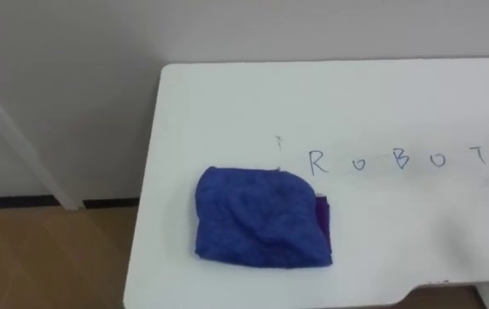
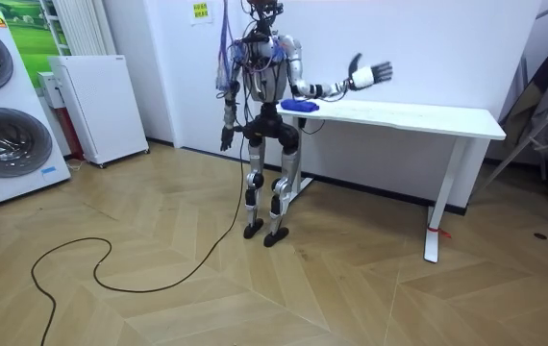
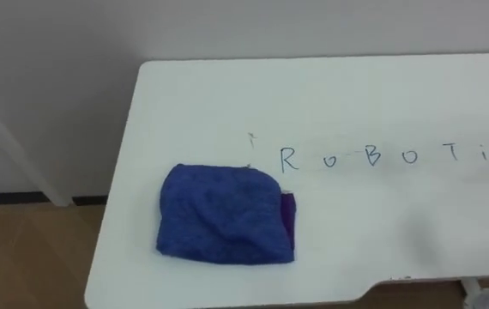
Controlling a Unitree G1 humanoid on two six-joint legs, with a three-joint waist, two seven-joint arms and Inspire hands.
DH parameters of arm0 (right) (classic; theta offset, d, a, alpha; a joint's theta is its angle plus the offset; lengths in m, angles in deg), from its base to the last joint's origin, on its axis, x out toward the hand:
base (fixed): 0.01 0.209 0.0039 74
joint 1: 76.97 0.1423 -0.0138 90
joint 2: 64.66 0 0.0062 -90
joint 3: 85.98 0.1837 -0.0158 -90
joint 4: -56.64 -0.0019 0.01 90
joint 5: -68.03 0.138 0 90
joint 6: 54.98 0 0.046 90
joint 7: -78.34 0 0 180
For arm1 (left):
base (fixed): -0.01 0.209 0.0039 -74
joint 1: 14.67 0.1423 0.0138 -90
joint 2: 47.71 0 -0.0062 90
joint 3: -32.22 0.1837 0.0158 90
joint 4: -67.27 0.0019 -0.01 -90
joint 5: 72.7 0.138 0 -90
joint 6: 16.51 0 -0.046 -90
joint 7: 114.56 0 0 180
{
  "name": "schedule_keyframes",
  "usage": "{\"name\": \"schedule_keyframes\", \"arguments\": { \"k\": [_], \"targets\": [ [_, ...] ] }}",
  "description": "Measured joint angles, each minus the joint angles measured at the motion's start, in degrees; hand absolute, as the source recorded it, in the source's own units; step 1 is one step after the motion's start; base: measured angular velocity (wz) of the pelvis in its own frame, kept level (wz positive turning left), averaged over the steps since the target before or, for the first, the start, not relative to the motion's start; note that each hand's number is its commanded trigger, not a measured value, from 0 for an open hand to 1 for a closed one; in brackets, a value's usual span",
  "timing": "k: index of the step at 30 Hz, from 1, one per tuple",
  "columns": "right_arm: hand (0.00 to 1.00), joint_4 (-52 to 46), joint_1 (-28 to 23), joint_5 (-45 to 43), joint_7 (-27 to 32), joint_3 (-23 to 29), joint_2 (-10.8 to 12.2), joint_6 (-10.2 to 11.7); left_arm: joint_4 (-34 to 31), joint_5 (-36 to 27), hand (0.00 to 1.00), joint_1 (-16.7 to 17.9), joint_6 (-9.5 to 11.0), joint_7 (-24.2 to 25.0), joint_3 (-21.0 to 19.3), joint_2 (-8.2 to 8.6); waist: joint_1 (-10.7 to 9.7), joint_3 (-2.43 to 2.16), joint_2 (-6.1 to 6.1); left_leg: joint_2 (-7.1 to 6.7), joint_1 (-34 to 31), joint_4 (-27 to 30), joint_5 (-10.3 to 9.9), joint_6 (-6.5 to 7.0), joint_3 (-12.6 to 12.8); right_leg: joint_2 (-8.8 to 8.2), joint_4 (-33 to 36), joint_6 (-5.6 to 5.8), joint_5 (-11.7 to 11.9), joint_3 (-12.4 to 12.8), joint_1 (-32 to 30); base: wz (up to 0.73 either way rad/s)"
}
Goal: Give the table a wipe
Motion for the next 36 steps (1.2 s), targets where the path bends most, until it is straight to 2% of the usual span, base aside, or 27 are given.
{"name": "schedule_keyframes", "arguments": {
  "k": [1, 3, 5, 9, 12, 16, 23, 27, 32, 36],
  "targets": [
    [0.00, -1.2, 0.2, -3.5, -0.3, -1.0, -0.1, 1.1, -0.1, 0.0, 0.00, 0.0, 0.3, 0.1, 0.1, 0.01, 0.2, -0.05, 0.16, -0.08, -0.2, 0.0, 0.1, 0.13, -0.5, -0.10, 0.0, 0.03, 0.0, -0.3, 0.0, 0.21],
    [0.00, -3.3, 0.8, -6.8, -1.4, -2.2, -0.2, 1.4, -0.1, 0.1, 0.00, -0.1, 0.5, 0.2, 0.1, 0.01, 1.1, -0.13, 0.29, -0.15, -0.5, -0.2, 0.2, 0.28, -1.0, -0.13, 0.0, 0.03, 0.0, -0.4, -0.3, 0.07],
    [0.00, -5.5, 2.2, -7.1, -2.8, -4.2, -0.4, 1.5, -0.1, 0.1, 0.00, -0.2, 0.5, 0.3, 0.1, -0.01, 2.6, 0.02, 0.43, -0.11, -0.4, -0.2, 0.2, 0.31, -1.1, -0.13, 0.0, 0.04, 0.0, -0.5, -0.3, 0.00],
    [0.00, -7.0, 4.2, -7.9, -5.8, -9.5, -0.9, 1.5, -0.1, 0.1, 0.00, -0.4, 0.5, 0.4, 0.5, 0.00, 3.4, 0.42, -0.30, -0.13, -0.4, -0.2, 0.2, 0.35, -1.7, -0.18, 0.0, 0.04, 0.0, -1.6, 0.1, 0.11],
    [0.00, -6.9, 6.1, -12.0, -8.9, -13.1, -2.1, 1.6, 0.2, 1.5, 0.00, -1.1, 0.7, 0.4, 1.1, -0.04, 4.2, 0.75, -0.51, -0.28, -0.4, -0.1, 0.3, 0.39, -2.9, -0.26, -0.1, 0.04, 0.0, -2.6, 0.7, 0.17],
    [0.00, -6.9, 6.1, -16.2, -13.1, -15.9, -2.3, 2.1, 0.3, 2.5, 0.00, -1.0, 0.8, 1.2, 1.2, -0.04, 4.8, 0.42, -1.12, -0.11, -1.2, 0.3, 0.3, 0.38, -3.9, -0.37, -0.3, 0.06, 0.0, -3.3, 0.8, 0.15],
    [0.00, -6.4, 6.1, -26.1, -19.7, -19.8, -2.4, 2.3, 0.2, 5.0, 0.00, -1.4, 0.8, 1.8, 1.3, -0.06, 6.1, 0.10, -1.05, -0.32, -2.4, 0.7, 0.3, 0.42, -4.9, -0.44, -1.1, 0.30, 0.4, -3.7, 0.8, 0.07],
    [0.00, -4.0, 6.0, -29.0, -20.4, -23.2, -3.0, 2.3, -1.4, 7.0, 0.00, -0.8, 0.8, 1.8, 2.5, -0.13, 6.3, 0.00, -1.19, -0.32, -2.2, 0.6, 0.4, 0.42, -5.1, -0.47, -1.1, 0.44, 0.5, -4.2, 1.0, 0.03],
    [0.00, 0.2, 4.7, -30.6, -24.1, -27.8, -4.1, 1.5, -3.8, 7.4, 0.00, -1.3, 0.8, 2.4, 4.8, -0.60, 7.3, 0.12, -1.08, -0.54, -1.4, 0.3, 0.4, 0.50, -5.8, -0.62, -1.2, 0.50, 0.5, -4.9, 1.9, 0.07],
    [0.00, 0.3, 4.7, -31.7, -25.1, -28.5, -4.3, 1.3, -4.8, 7.4, 0.00, -1.6, 0.8, 3.4, 6.1, -0.78, 7.5, 0.21, -0.95, -0.85, -1.3, -0.1, 0.6, 0.80, -5.9, -0.76, -1.2, 0.50, 0.5, -4.9, 2.0, 0.04]
  ]
}}
